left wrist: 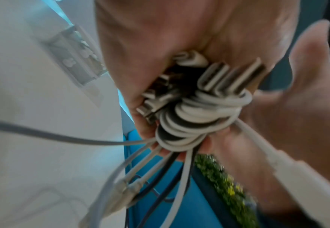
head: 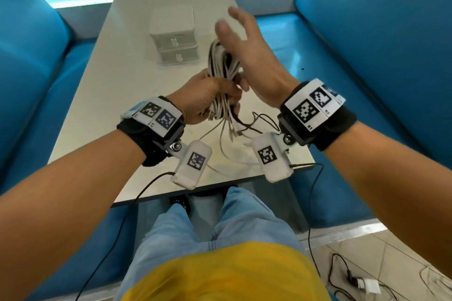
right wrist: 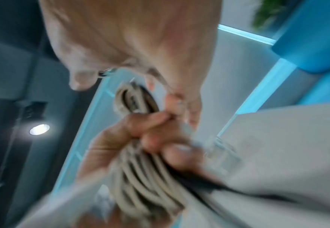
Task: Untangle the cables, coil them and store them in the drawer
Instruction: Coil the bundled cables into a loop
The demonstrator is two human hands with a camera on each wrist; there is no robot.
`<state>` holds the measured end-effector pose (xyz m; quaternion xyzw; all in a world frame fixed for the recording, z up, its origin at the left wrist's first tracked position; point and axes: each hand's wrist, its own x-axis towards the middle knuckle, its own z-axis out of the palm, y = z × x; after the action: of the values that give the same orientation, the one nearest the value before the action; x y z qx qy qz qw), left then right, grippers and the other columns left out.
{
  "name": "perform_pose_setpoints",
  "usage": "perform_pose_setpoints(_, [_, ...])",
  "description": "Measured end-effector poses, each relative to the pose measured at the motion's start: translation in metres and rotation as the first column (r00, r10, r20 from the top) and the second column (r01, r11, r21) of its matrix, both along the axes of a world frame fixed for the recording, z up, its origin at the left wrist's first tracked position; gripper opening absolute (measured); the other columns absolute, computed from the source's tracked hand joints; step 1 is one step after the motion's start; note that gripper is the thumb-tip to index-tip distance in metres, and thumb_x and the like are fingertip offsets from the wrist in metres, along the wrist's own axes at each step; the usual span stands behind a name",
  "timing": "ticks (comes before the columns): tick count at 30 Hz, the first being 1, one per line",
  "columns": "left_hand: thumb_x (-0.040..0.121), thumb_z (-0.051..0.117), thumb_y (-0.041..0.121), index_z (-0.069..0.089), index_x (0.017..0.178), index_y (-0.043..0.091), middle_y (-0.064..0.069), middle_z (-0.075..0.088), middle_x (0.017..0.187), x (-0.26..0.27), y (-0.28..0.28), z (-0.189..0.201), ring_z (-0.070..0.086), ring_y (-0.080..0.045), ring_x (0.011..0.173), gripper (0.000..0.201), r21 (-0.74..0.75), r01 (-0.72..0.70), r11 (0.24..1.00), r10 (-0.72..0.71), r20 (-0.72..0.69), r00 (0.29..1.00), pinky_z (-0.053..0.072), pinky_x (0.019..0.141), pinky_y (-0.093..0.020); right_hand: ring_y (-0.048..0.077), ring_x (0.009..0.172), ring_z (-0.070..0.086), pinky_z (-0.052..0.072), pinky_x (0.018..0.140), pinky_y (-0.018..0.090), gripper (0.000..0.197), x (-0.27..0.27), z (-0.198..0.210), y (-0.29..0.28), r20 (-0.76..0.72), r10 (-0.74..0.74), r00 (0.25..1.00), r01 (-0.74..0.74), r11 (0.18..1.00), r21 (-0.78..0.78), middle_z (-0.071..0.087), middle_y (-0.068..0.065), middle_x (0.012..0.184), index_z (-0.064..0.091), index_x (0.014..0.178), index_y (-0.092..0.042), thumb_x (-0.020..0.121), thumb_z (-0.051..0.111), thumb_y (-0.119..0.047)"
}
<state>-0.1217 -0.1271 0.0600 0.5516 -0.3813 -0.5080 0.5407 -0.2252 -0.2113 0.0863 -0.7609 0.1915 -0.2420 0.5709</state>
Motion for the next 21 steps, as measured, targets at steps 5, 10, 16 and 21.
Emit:
perform_pose_setpoints(5, [0.075,0.052,0.003,0.056,0.082,0.008,-0.006,0.048,0.056,0.013,-0.004,0.011,0.057,-0.02,0.058,0.009,-0.051,-0.065,0.997,0.059,-0.112,0.992,0.05,0.056,-0.028,0.01,0.1,0.063,0.05,0.089,0.031,0.073,-0.004,-0.041,0.004,-0.166,0.292,0.942,-0.251,0.941,0.228,0.063,0.002,0.112,0.041,0.135,-0.017,0.074,0.078,-0.031])
perform_pose_setpoints(10, [0.082,0.05,0.001,0.056,0.084,0.01,-0.004,0.05,0.057,0.008,-0.005,0.017,0.057,-0.022,0.061,0.011,-0.087,-0.146,0.986,0.124,-0.219,0.968,0.053,0.063,-0.031,0.019,0.086,0.07,0.046,0.101,0.047,0.032,-0.005,-0.037,0.004,-0.124,0.385,0.915,-0.301,0.853,0.426,0.067,0.011,0.103,0.056,0.109,-0.013,0.08,0.07,-0.019])
perform_pose_setpoints(16, [0.092,0.045,0.003,0.058,0.085,0.011,-0.002,0.056,0.06,0.009,-0.001,0.021,0.057,-0.022,0.063,0.017,-0.089,-0.15,0.985,0.128,-0.215,0.968,0.054,0.064,-0.03,0.01,0.038,0.039,0.058,0.071,0.036,0.012,-0.008,-0.026,0.009,-0.215,0.39,0.896,-0.272,0.861,0.43,0.039,-0.003,0.048,0.054,0.096,-0.012,0.089,0.064,-0.015])
perform_pose_setpoints(21, [0.092,0.048,0.004,0.06,0.082,0.012,0.0,0.049,0.052,0.014,-0.007,0.019,0.054,-0.018,0.051,0.017,-0.045,-0.342,0.938,0.34,-0.054,0.939,0.043,0.059,-0.031,0.015,0.053,0.056,0.055,0.059,0.027,0.034,-0.002,-0.03,0.007,-0.442,0.205,0.873,-0.219,0.976,0.02,0.056,0.004,0.069,0.054,0.106,-0.009,0.081,0.076,-0.019])
